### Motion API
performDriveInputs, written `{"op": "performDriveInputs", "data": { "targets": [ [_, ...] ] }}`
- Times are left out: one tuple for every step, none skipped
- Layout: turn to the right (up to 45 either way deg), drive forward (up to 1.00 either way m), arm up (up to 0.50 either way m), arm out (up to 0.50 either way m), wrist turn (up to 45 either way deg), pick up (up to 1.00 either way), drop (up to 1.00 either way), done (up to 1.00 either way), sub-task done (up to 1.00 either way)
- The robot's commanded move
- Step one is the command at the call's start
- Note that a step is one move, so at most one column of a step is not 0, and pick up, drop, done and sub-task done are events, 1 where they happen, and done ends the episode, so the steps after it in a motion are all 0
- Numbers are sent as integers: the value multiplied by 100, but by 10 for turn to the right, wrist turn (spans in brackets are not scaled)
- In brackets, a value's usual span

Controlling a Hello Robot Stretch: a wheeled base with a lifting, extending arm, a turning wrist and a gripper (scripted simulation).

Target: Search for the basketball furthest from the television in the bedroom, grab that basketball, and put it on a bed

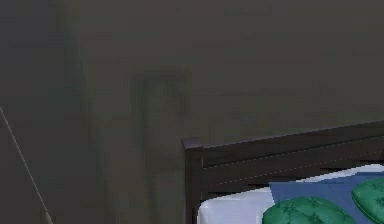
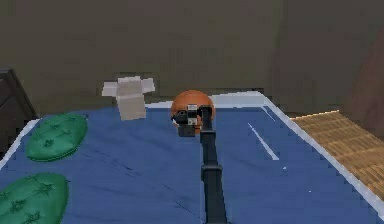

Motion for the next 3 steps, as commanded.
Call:
{"op": "performDriveInputs", "data": {
  "targets": [
    [0,0,0,0,0,0,100,0,0],
    [0,0,10,0,0,0,0,0,0],
    [0,0,0,-8,0,0,0,0,0]
  ]
}}
